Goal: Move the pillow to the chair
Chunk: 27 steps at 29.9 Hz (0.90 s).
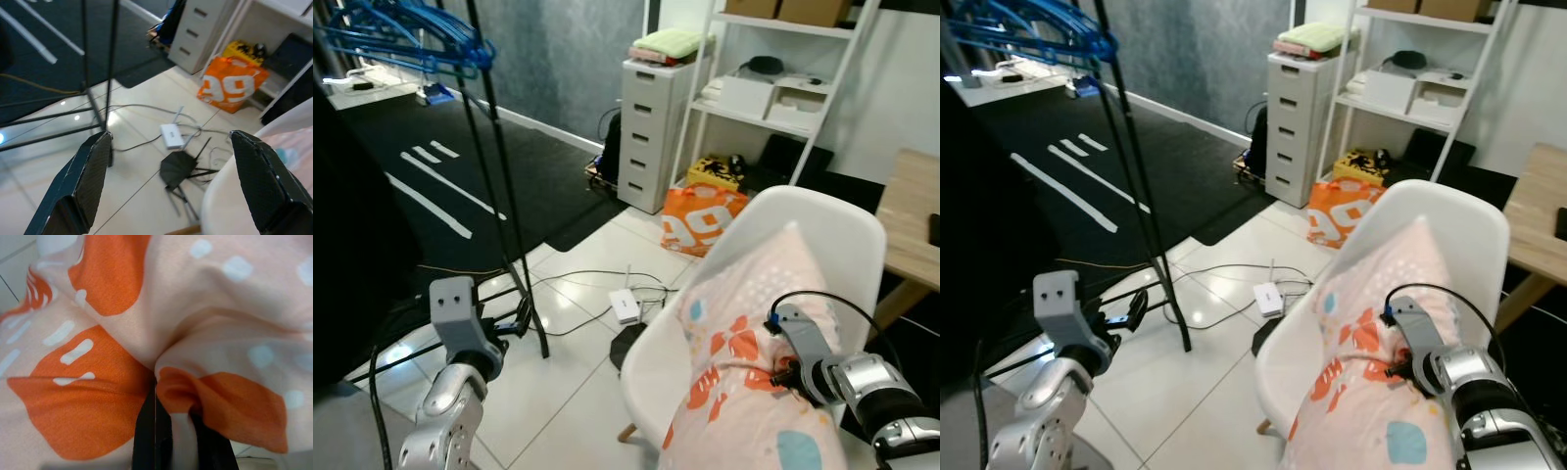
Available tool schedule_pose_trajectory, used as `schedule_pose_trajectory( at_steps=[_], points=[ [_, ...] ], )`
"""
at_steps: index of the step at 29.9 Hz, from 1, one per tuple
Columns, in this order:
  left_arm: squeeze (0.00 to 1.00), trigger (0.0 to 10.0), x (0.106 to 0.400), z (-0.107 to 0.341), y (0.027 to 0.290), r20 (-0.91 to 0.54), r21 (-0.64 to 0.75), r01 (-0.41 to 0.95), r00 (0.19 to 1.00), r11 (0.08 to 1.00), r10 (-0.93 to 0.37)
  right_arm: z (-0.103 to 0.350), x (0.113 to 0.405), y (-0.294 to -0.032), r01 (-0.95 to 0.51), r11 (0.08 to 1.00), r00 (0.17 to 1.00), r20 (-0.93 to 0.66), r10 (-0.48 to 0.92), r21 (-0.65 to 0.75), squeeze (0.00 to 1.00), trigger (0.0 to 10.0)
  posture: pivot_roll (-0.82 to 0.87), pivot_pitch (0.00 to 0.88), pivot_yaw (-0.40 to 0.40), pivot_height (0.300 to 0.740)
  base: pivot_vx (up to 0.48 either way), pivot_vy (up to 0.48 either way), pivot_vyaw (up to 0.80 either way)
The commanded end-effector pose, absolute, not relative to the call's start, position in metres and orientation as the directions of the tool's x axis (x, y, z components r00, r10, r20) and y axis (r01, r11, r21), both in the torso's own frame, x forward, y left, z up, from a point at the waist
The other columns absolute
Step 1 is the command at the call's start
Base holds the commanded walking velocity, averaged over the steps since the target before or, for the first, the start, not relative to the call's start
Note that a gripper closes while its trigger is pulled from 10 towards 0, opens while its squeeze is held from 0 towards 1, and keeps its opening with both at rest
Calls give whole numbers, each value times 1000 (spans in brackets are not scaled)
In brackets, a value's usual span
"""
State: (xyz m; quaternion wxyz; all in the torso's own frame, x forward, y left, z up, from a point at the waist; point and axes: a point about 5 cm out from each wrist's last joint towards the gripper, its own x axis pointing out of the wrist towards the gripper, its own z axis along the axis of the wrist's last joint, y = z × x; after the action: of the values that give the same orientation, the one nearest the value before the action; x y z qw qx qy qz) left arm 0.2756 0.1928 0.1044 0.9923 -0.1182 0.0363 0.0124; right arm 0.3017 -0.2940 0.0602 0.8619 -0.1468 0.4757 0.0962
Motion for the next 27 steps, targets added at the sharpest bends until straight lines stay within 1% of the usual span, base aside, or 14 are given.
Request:
schedule_pose_trajectory(
  at_steps=[1, 2, 3, 6, 11, 16, 18, 20, 24, 26, 27],
  points=[
    [0, 10000, 274, 105, 190, -80, -228, -10, 997, 974, -9, 57, 299, -297, -283, 946, 537, -843, 20, -158, 0, 10000, -187, 48, 9, 740, 0, -480, 0],
    [0, 10000, 274, 105, 190, -80, -228, -10, 997, 974, -9, 57, 299, -297, -283, 946, 537, -843, 20, -158, 0, 10000, -187, 48, 9, 740, 0, -480, 0],
    [0, 10000, 274, 105, 189, -79, -234, -12, 997, 972, -7, 58, 300, -300, -254, 953, 556, -831, 2, -168, 0, 10000, -187, 48, 9, 740, 0, -480, 0],
    [0, 10000, 275, 105, 191, -78, -250, -29, 997, 968, 9, 60, 299, -309, -126, 976, 602, -796, -65, -175, 0, 10000, -188, 52, 15, 740, 0, 0, -577],
    [0, 10000, 275, 105, 191, -81, -251, -23, 997, 968, 3, 63, 299, -314, -93, 978, 621, -779, -90, -188, 0, 10000, -187, 53, 17, 740, 0, 0, -575],
    [0, 10000, 276, 107, 189, -76, -260, -5, 997, 966, -16, 59, 295, -319, -75, 966, 603, -783, -153, -247, 0, 10000, -185, 55, 20, 740, 0, 0, -569],
    [0, 10000, 276, 108, 189, -74, -262, -1, 997, 965, -19, 57, 292, -325, -55, 946, 585, -778, -228, -318, 0, 10000, -184, 55, 21, 740, 0, 0, 0],
    [0, 10000, 275, 108, 189, -75, -262, 1, 997, 965, -21, 54, 289, -328, -30, 937, 577, -771, -269, -349, 0, 10000, -181, 58, 22, 740, 0, 0, 0],
    [0, 10000, 275, 108, 189, -75, -262, 2, 997, 965, -23, 52, 287, -328, -15, 936, 572, -771, -280, -352, 0, 10000, -179, 60, 25, 740, 0, 0, 0],
    [0, 10000, 275, 109, 189, -75, -262, 2, 997, 965, -22, 46, 281, -329, -19, 928, 535, -788, -305, -373, 0, 10000, -177, 62, 25, 740, 0, 0, 0],
    [0, 10000, 275, 109, 189, -75, -262, 2, 997, 965, -22, 46, 281, -329, -19, 928, 535, -788, -305, -373, 0, 10000, -177, 62, 25, 740, 0, 0, 0]
  ],
)
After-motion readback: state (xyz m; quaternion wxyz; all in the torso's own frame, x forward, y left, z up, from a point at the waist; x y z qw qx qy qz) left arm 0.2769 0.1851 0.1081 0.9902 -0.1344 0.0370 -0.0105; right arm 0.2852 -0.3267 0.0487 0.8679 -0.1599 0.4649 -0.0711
